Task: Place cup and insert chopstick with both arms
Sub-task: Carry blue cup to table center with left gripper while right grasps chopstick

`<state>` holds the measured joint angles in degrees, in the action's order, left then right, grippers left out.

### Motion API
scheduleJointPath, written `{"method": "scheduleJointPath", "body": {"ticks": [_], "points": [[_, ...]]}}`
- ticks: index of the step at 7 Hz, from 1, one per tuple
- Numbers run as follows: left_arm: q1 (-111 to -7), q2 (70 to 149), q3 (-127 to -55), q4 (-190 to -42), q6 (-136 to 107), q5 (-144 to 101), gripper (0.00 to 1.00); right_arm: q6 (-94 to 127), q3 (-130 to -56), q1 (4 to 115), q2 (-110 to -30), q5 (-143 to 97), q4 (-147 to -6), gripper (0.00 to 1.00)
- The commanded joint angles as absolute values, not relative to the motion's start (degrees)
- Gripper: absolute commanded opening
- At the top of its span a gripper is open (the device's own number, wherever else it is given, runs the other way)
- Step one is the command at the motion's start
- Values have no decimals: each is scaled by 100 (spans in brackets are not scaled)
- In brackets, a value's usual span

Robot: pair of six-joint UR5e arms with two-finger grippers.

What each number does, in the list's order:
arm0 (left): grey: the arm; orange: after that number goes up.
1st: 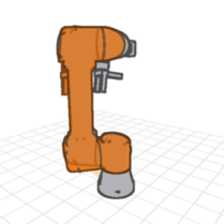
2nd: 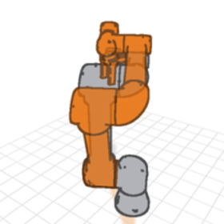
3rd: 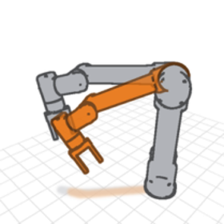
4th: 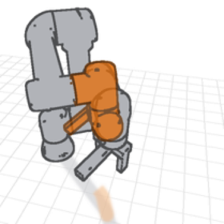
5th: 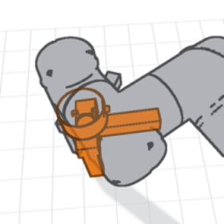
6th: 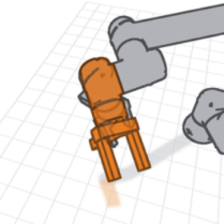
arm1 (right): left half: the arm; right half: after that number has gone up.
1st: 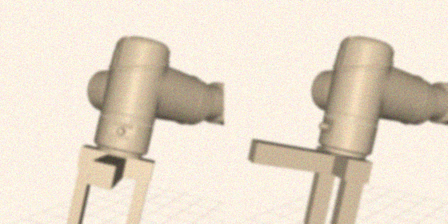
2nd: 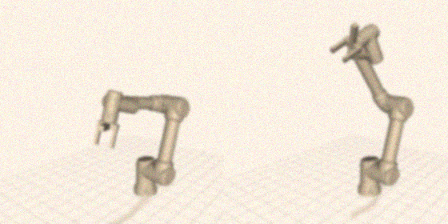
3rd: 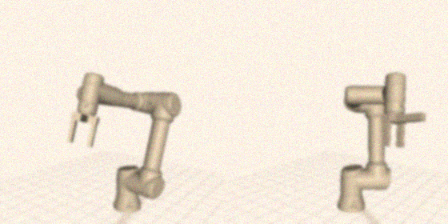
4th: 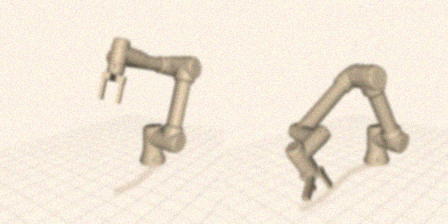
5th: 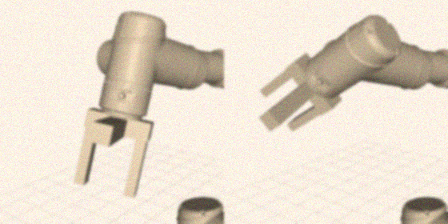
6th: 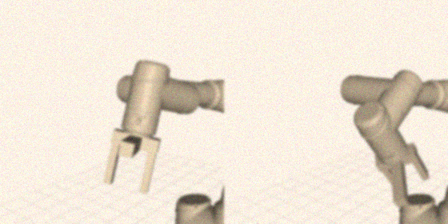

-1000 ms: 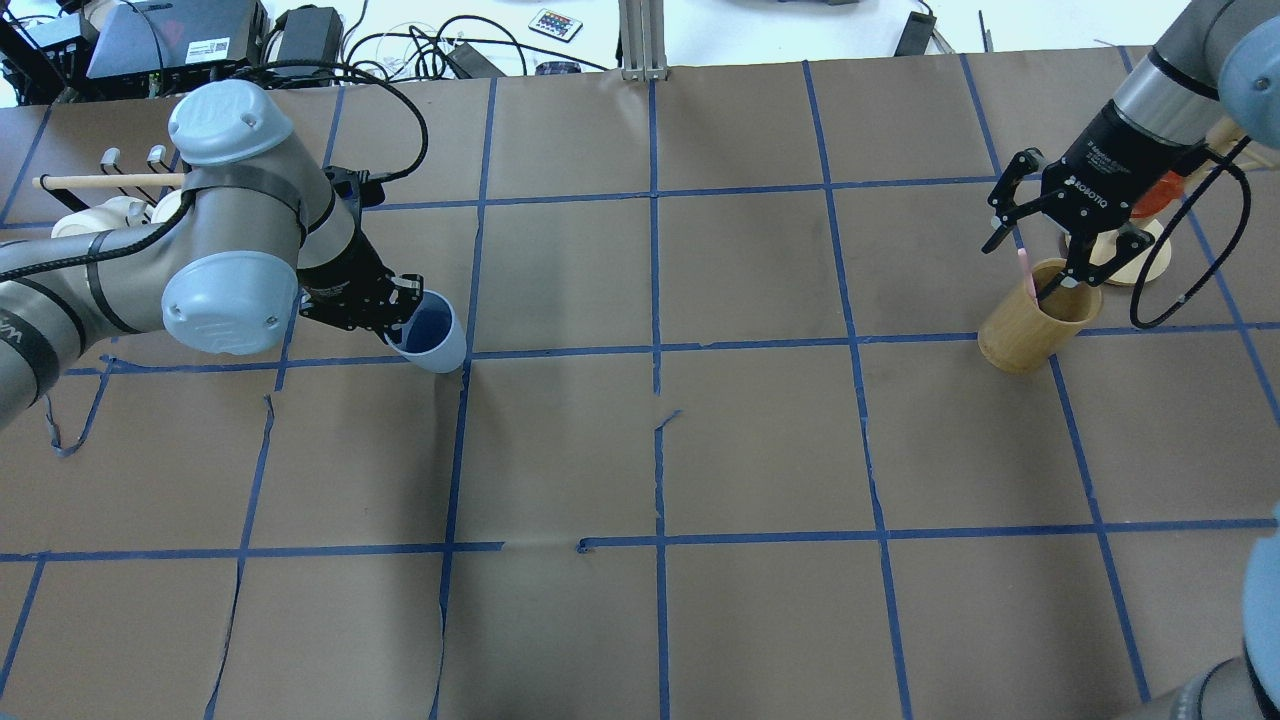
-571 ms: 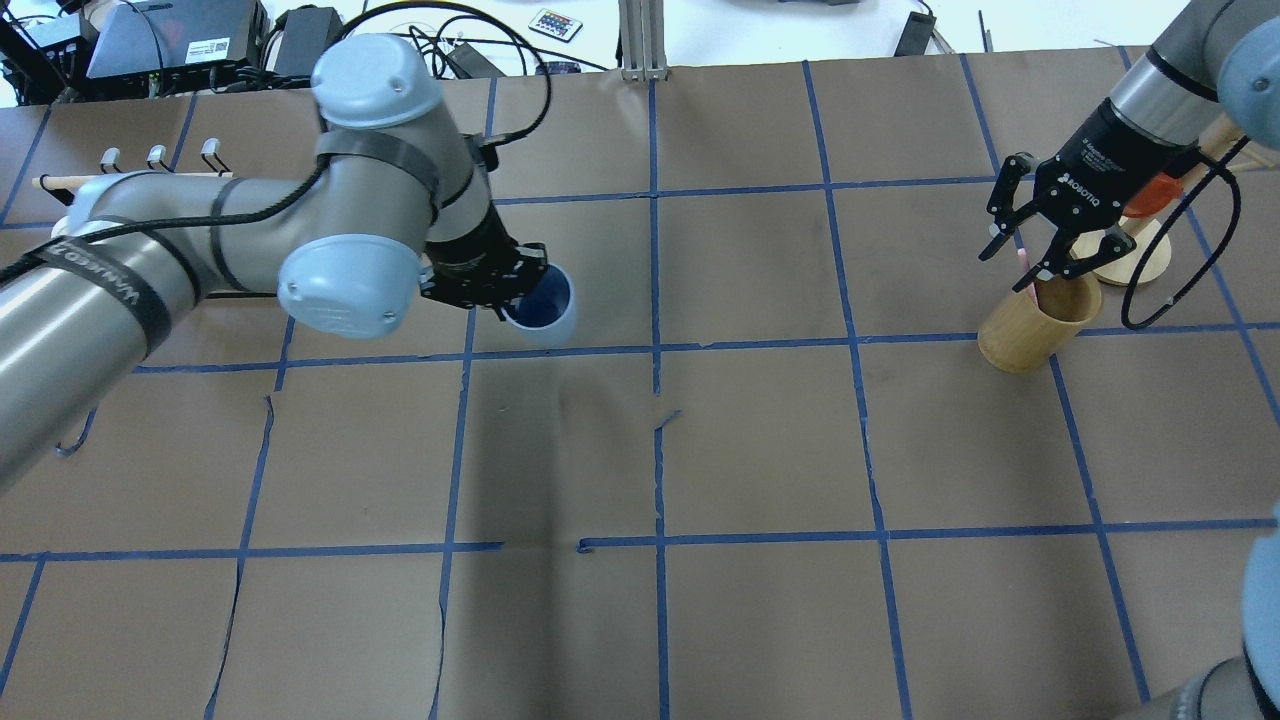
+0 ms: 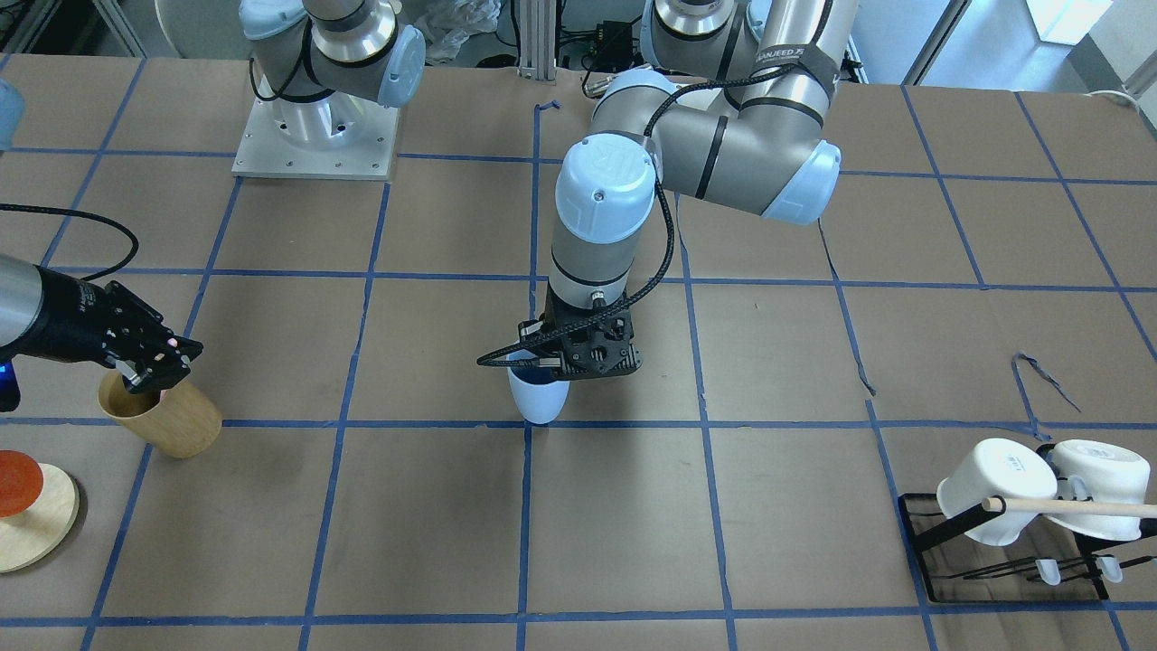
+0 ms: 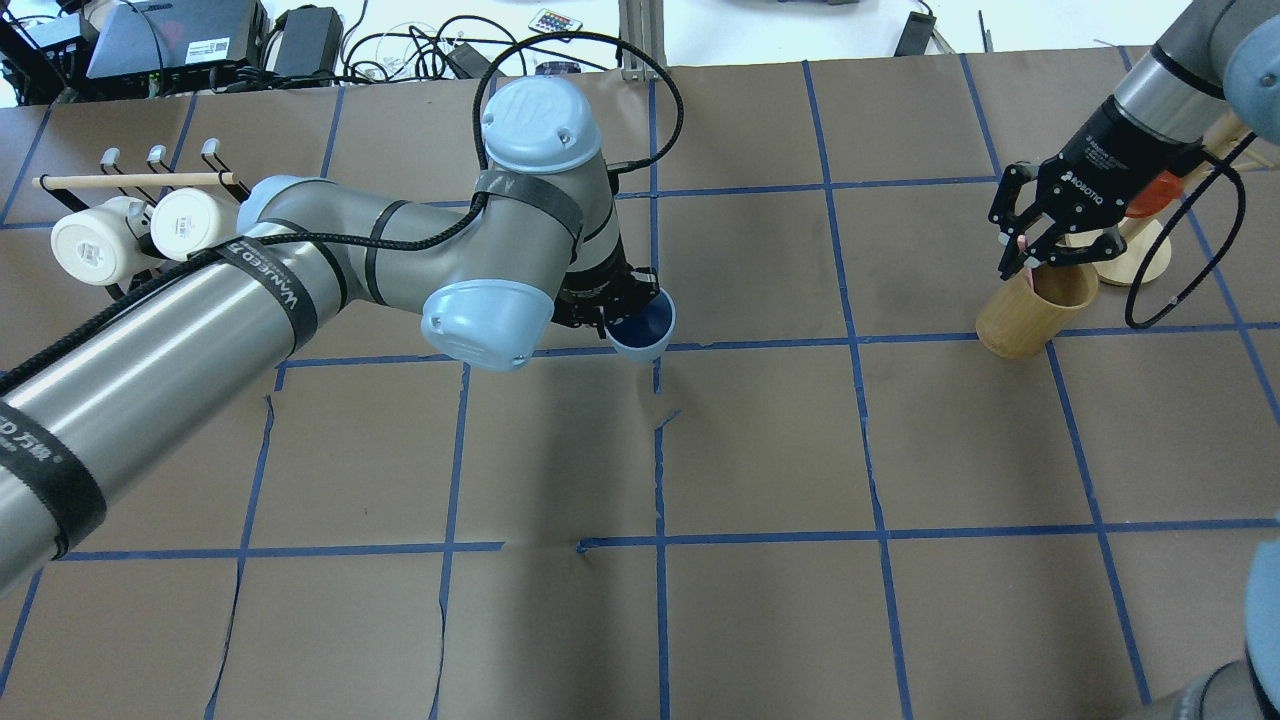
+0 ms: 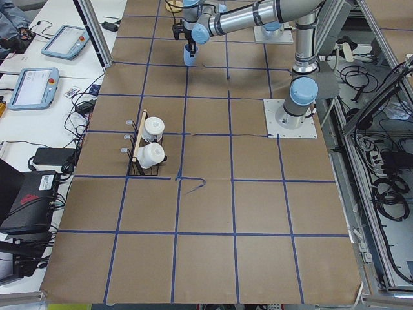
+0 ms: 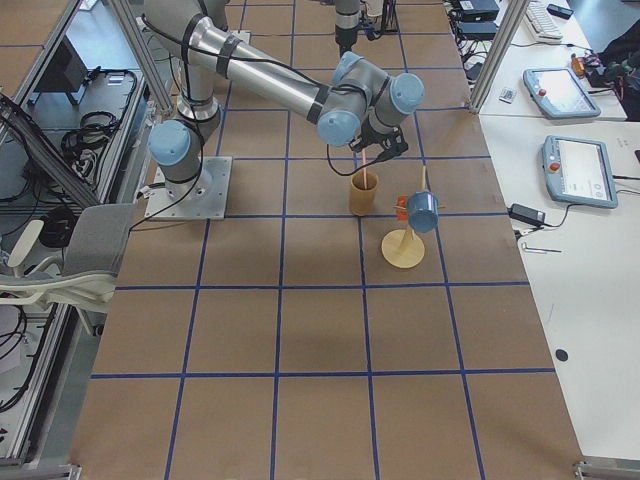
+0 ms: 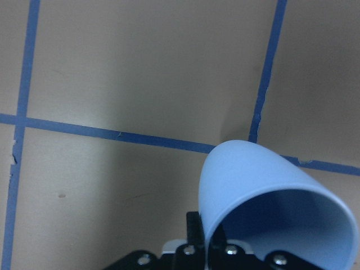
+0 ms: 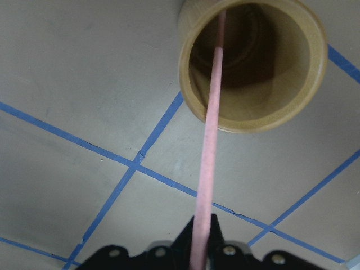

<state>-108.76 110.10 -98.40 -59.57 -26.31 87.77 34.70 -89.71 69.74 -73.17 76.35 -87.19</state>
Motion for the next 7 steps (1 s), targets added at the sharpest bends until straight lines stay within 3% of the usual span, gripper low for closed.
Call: {"method": "scheduleJointPath", "body": {"ticks": [1, 2, 3, 4, 5, 7], "points": [[-10925, 11240, -9852, -5810, -2584, 8745, 0, 3480, -8938, 6970, -7409, 7638, -8517, 0], [-10925, 11267, -9853, -5810, -2523, 8745, 5, 3489, -8938, 6961, -7427, 7638, -8447, 0], [-10934, 11276, -9861, -5818, -2505, 8736, 35, 3507, -8912, 6961, -7462, 7638, -8394, 0], [-10951, 11259, -9861, -5801, -2514, 8719, 72, 3507, -8912, 6961, -7592, 7629, -8341, 0], [-10960, 11076, -9800, -5801, -2505, 8510, 95, 3576, -8903, 6961, -7733, 7629, -8280, 0], [-10742, 10655, -9547, -6080, -1842, 8446, 100, 3691, -8651, 6961, -7866, 7611, -7974, 0]]}}
